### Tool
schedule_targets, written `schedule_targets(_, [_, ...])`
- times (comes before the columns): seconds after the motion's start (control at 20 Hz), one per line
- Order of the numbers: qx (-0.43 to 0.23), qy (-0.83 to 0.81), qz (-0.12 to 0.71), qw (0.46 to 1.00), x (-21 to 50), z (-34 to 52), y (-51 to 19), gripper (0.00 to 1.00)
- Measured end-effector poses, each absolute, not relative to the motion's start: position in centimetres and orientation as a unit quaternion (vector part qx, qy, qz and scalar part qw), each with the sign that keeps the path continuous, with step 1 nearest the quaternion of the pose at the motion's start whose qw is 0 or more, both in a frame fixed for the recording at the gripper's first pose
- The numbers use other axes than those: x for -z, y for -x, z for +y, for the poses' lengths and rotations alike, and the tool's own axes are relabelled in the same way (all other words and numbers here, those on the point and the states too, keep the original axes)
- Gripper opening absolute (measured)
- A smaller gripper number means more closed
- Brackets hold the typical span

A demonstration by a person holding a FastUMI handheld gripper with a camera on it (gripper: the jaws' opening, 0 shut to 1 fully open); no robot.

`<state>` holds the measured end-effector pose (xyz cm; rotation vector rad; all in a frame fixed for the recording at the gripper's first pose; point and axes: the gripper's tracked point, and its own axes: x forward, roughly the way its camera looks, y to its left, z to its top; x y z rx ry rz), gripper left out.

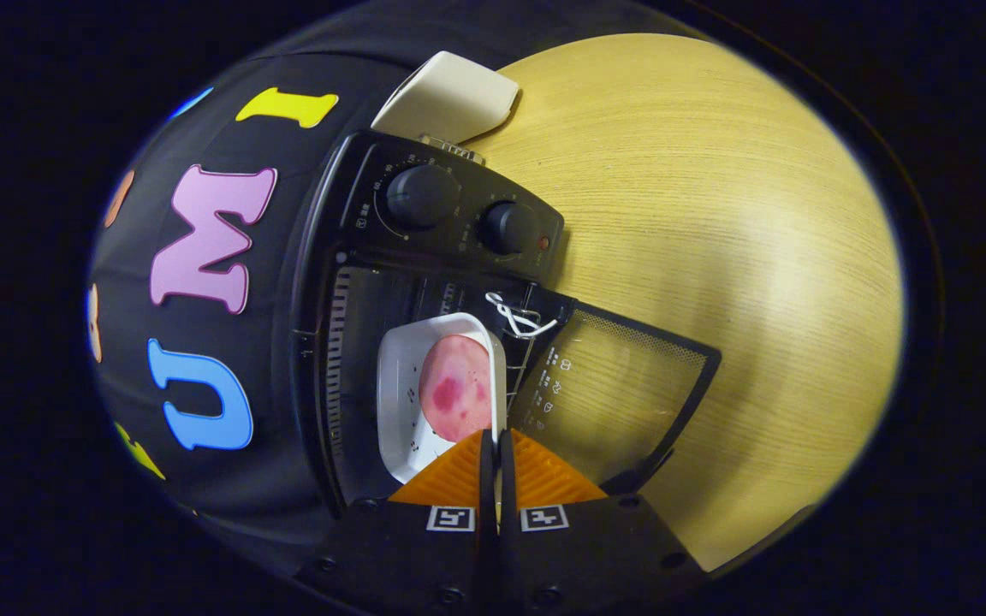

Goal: Open the toaster oven, put the food inside, and close the toaster oven door.

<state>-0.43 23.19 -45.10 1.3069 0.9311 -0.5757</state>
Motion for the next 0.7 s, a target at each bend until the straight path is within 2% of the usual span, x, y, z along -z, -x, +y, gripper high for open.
schedule_targets(0.4, [0.303, -0.594, 0.38, 0.641, 46.2, 25.3, -2.5, 0.05])
schedule_targets(0.7, [0.292, -0.627, 0.367, 0.622, 46.4, 27.7, -4.3, 0.07])
